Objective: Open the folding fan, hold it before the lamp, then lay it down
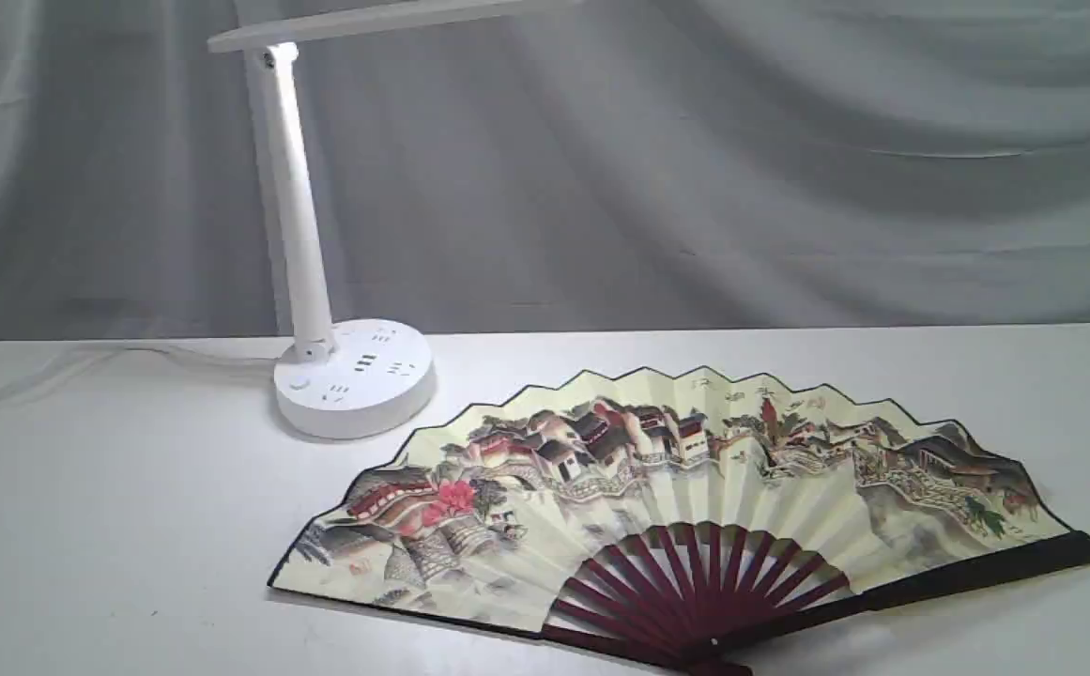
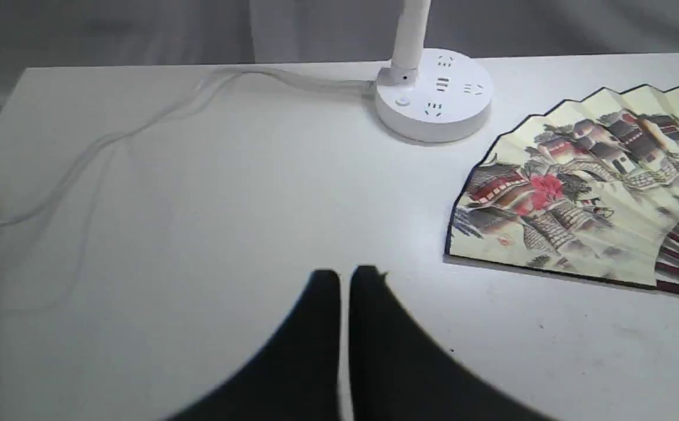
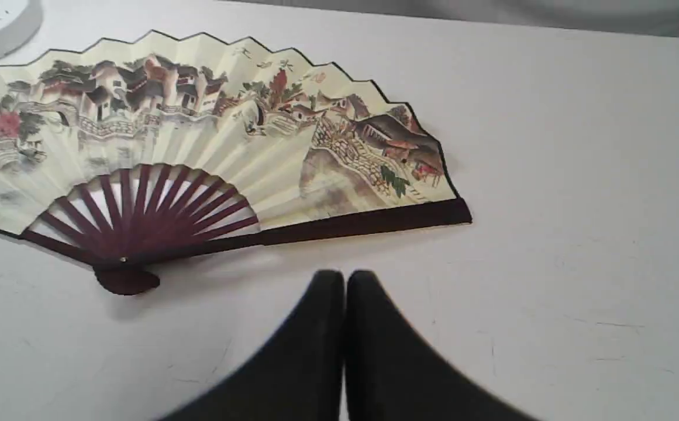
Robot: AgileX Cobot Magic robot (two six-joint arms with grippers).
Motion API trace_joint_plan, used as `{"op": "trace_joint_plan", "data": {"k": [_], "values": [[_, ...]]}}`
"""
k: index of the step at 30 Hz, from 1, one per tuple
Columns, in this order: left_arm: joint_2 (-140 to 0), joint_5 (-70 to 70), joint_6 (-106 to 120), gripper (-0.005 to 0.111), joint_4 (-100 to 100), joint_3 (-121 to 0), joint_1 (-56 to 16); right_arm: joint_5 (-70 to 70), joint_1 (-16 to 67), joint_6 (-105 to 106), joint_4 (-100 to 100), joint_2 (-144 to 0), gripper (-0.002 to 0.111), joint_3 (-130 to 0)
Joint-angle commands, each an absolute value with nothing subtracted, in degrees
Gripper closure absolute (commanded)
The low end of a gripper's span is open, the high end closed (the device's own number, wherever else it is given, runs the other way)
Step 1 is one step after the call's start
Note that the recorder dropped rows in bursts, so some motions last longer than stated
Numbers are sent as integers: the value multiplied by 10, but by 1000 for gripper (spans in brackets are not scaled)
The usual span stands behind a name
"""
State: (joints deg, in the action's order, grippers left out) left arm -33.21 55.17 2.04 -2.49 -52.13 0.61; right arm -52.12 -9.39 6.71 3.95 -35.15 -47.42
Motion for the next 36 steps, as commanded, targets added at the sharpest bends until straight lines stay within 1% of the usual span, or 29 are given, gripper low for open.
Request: {"op": "trace_joint_plan", "data": {"k": [1,11,15,18,22,31,36], "values": [[-277,574,16,107,-37,-523,7,-558,-92,73,30,-293,108,-472],[-90,575,16,107,-39,-464,7,-652,-92,70,22,-130,108,-472],[-35,581,16,107,-39,-445,7,-696,-92,39,-31,-58,108,-472],[0,581,16,107,-39,-438,7,-700,-92,39,-73,-1,108,-472],[0,588,16,107,-30,-435,-1,-700,-92,38,-93,0,108,-473],[0,552,0,107,-9,-433,-9,-700,-92,38,-34,0,108,-423],[0,512,7,107,-7,-412,-9,-623,-92,36,-35,0,108,-377]]}}
